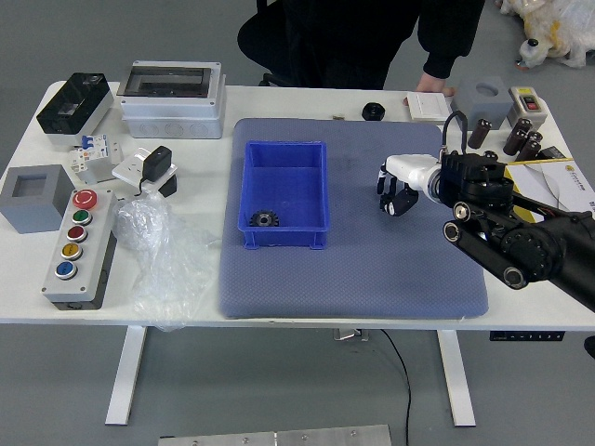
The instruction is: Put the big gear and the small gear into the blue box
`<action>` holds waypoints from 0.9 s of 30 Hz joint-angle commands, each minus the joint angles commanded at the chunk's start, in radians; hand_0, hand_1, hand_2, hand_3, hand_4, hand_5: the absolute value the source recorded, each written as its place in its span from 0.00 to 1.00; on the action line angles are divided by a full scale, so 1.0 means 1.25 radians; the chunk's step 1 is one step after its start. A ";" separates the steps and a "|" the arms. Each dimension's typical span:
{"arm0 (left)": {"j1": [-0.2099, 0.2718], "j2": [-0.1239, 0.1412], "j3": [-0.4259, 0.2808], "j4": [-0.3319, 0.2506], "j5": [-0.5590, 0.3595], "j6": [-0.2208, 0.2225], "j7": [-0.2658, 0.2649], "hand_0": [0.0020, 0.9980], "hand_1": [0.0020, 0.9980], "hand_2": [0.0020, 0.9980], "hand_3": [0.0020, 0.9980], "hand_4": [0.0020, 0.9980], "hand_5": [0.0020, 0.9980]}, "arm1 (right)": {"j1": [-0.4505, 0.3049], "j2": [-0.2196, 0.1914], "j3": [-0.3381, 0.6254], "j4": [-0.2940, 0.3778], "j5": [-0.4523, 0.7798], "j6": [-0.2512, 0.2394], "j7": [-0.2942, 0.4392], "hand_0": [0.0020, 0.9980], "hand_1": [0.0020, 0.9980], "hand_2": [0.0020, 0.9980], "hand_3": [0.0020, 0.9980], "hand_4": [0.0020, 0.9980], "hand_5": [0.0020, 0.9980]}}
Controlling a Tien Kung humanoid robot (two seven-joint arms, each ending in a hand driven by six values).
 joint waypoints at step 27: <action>0.010 0.013 -0.005 0.000 0.001 -0.002 0.001 0.86 0.83 0.83 0.78 0.60 0.37 | 0.060 -0.059 0.023 0.119 -0.055 0.044 -0.036 0.51 0.37 0.47 0.61 0.54 0.04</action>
